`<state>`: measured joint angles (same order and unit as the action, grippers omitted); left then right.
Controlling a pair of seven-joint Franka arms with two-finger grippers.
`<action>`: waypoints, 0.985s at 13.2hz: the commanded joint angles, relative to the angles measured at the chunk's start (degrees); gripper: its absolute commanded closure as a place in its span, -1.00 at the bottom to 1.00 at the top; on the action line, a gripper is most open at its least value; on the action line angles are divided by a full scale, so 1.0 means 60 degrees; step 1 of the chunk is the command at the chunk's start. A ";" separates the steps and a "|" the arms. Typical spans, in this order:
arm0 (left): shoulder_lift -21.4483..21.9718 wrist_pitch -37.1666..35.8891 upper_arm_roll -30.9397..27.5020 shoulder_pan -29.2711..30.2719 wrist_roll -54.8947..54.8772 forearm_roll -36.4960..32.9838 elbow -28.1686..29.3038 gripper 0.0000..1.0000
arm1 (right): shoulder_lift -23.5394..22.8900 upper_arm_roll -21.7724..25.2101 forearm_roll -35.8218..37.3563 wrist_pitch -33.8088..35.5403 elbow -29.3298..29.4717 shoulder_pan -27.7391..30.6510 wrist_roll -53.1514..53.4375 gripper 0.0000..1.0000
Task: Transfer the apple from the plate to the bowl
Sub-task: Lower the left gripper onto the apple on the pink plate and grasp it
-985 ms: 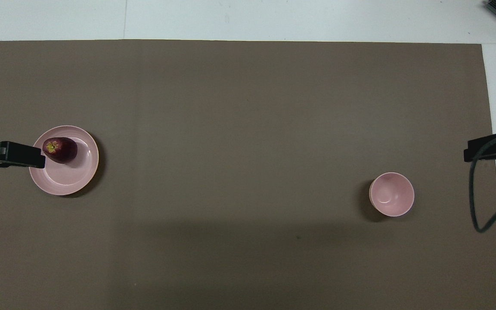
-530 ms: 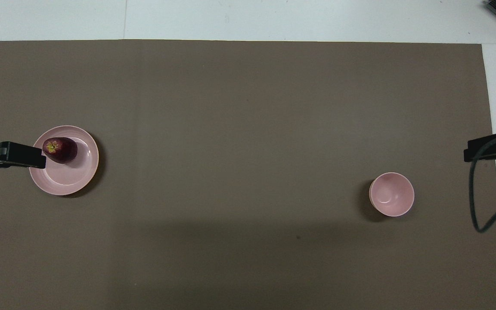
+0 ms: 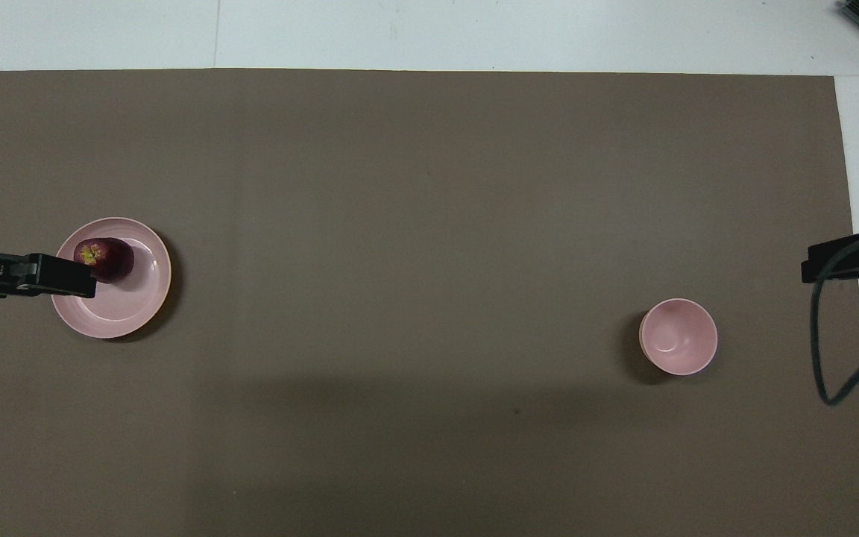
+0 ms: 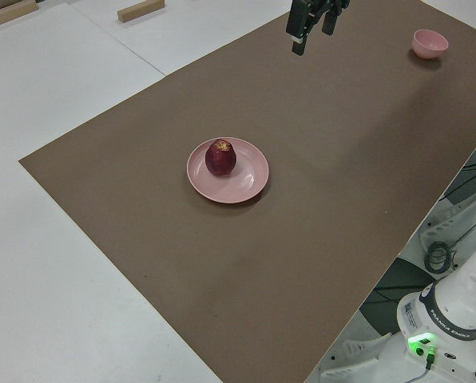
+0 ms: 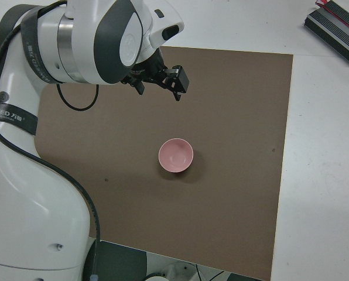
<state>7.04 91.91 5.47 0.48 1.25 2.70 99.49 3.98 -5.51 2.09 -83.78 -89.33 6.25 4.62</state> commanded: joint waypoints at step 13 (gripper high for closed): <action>-0.2386 0.5041 -0.0047 0.1604 -0.1483 0.0107 0.1861 -1.00 | 0.0348 0.0010 -0.0216 -0.0069 -0.0432 -0.0002 -0.0448 -1.00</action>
<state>-4.04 118.47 4.95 9.79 -6.50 2.69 110.16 4.24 -5.55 2.09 -83.58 -89.79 6.20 3.93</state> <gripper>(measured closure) 0.000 0.000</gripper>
